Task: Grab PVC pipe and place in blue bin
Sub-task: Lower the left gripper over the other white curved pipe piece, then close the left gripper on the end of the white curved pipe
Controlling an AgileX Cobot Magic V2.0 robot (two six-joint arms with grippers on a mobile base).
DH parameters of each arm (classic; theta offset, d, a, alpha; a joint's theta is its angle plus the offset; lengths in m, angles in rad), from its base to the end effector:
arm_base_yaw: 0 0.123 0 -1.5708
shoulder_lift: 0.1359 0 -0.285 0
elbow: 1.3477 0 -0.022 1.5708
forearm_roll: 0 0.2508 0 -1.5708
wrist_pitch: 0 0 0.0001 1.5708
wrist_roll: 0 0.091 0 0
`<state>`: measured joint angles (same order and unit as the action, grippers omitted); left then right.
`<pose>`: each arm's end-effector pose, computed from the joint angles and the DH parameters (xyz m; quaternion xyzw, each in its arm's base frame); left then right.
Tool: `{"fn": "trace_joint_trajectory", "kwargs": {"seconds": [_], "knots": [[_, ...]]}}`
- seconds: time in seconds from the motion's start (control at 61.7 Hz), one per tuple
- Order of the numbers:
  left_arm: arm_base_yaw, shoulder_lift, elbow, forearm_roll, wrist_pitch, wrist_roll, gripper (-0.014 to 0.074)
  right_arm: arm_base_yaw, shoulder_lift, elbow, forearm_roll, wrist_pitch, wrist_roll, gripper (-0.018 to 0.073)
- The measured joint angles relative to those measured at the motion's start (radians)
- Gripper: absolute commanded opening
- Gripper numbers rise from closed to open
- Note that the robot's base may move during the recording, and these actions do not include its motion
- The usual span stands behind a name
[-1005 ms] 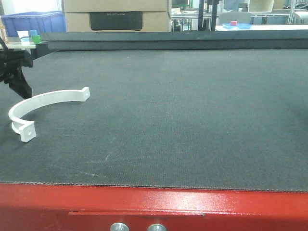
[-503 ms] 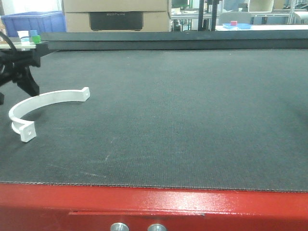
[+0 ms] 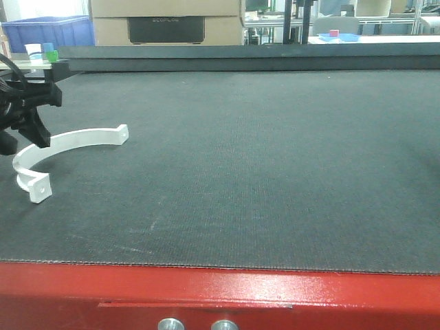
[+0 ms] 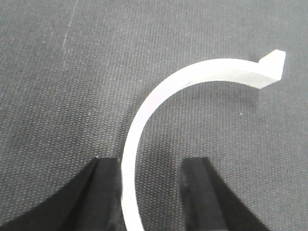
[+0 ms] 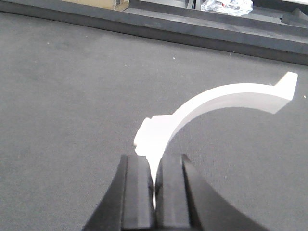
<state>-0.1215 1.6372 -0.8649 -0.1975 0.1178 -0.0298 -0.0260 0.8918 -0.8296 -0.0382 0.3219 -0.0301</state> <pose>0.3260 -0.0419 0.1952 -0.0441 0.9257 -0.0755 0.3681 0.1898 -0.0060 0.3686 -0.0126 0.8037 -0.0323 0.5940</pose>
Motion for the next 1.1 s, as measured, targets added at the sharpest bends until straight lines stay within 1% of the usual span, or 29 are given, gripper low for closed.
{"fn": "trace_joint_trajectory", "kwargs": {"seconds": [0.178, 0.389, 0.6, 0.649, 0.713, 0.795, 0.843, 0.908, 0.957, 1.103], "knots": [[0.0, 0.002, 0.0, 0.004, 0.0, 0.0, 0.0203, 0.0, 0.0, 0.0, 0.0, -0.008, 0.0, -0.0169], [0.0, 0.008, 0.0, 0.016, 0.0, 0.0, 0.0311, 0.0, 0.0, 0.0, 0.0, -0.013, 0.0, -0.0169], [0.0, 0.04, 0.0, 0.019, -0.002, 0.0, 0.0308, 0.0, 0.0, 0.0, 0.0, -0.013, 0.0, -0.0169], [0.0, 0.039, 0.0, 0.019, -0.002, 0.0, 0.03, 0.0, 0.0, 0.0, 0.0, -0.015, 0.0, -0.0169], [0.0, 0.039, 0.0, 0.019, -0.009, 0.0, 0.026, 0.0, 0.0, 0.0, 0.0, -0.015, 0.0, -0.0169], [0.0, 0.039, 0.0, 0.019, -0.012, 0.0, 0.0187, 0.0, 0.0, 0.0, 0.0, -0.019, 0.0, -0.0169], [0.0, 0.039, 0.0, 0.019, -0.014, 0.0, 0.0127, 0.0, 0.0, 0.0, 0.0, -0.023, 0.0, -0.0169], [0.0, 0.039, 0.0, 0.019, -0.014, 0.0, 0.0085, 0.0, 0.0, 0.0, 0.0, -0.025, 0.0, -0.0169], [0.0, 0.039, 0.0, 0.019, -0.015, 0.0, 0.0073, 0.0, 0.0, 0.0, 0.0, -0.027, 0.0, -0.0169], [0.0, 0.039, 0.0, 0.02, -0.015, 0.0, 0.0071, 0.0, 0.0, 0.0, 0.0, -0.036, 0.0, -0.0169]]}}
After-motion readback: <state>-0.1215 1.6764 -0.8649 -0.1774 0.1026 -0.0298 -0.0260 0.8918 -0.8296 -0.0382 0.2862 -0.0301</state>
